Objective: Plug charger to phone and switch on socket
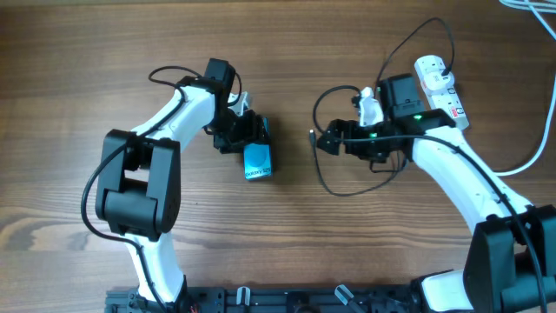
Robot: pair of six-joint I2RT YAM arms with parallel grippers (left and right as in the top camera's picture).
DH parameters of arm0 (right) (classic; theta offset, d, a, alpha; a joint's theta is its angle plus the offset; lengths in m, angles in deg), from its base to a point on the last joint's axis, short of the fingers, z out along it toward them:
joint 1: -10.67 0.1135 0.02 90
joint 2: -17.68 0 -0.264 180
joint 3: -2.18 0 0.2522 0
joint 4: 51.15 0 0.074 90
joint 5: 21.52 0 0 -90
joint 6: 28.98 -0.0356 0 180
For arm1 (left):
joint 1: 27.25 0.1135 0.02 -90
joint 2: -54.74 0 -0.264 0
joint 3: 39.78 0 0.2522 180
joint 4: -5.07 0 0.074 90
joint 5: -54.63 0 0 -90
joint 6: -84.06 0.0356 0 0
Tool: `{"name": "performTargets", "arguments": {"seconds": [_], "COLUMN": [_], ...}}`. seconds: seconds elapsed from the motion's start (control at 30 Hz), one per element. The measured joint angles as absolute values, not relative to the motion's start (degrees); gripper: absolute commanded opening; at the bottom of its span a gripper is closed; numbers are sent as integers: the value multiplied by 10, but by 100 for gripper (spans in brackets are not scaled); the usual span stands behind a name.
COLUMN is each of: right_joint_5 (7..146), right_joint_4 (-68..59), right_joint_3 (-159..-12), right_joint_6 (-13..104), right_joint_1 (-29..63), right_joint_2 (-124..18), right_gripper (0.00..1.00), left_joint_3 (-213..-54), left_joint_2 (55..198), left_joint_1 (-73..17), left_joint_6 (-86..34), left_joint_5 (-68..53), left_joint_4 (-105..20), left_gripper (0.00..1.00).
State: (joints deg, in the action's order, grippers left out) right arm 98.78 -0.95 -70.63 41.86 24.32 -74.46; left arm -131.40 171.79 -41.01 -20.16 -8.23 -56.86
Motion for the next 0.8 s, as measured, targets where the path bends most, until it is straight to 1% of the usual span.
{"name": "performTargets", "arguments": {"seconds": [0.13,0.23,0.3,0.33,0.37,0.43,0.47,0.5,0.53,0.6,0.63,0.67,0.7,0.8], "right_joint_5": [991,996,1000,1019,1024,1031,1031,1032,1032,1032,1032,1032,1032,1019], "right_joint_4": [-148,-272,-317,-370,-383,-397,-399,-401,-401,-401,-401,-402,-403,-417], "right_joint_3": [-663,-625,-620,-618,-618,-618,-618,-618,-618,-618,-618,-618,-618,-618], "right_joint_6": [363,311,292,286,279,272,268,267,264,262,263,263,262,235], "right_joint_1": [320,392,417,435,438,440,440,440,440,440,440,440,440,440], "right_joint_2": [-758,-806,-839,-867,-874,-879,-879,-879,-879,-879,-879,-879,-879,-879], "right_gripper": [100,99,93,90,88,79,72,62,58,57,51,49,42,31], "left_joint_3": [-1314,-1314,-1314,-1314,-1314,-1314,-1314,-1314,-1314,-1314,-1314,-1314,-1314,-1314], "left_joint_2": [1723,1724,1725,1725,1726,1726,1726,1726,1726,1726,1726,1726,1726,1726], "left_joint_1": [-405,-405,-405,-405,-405,-406,-406,-406,-406,-406,-406,-406,-406,-406], "left_joint_6": [-201,-201,-201,-199,-197,-191,-187,-185,-183,-177,-171,-169,-167,-165], "left_joint_5": [-3,14,17,18,21,21,21,21,21,21,21,20,20,20], "left_joint_4": [-581,-589,-590,-590,-590,-590,-590,-590,-590,-589,-588,-587,-587,-584], "left_gripper": [66,65,65,65,65,65,65,65,65,66,66,66,66,66]}}
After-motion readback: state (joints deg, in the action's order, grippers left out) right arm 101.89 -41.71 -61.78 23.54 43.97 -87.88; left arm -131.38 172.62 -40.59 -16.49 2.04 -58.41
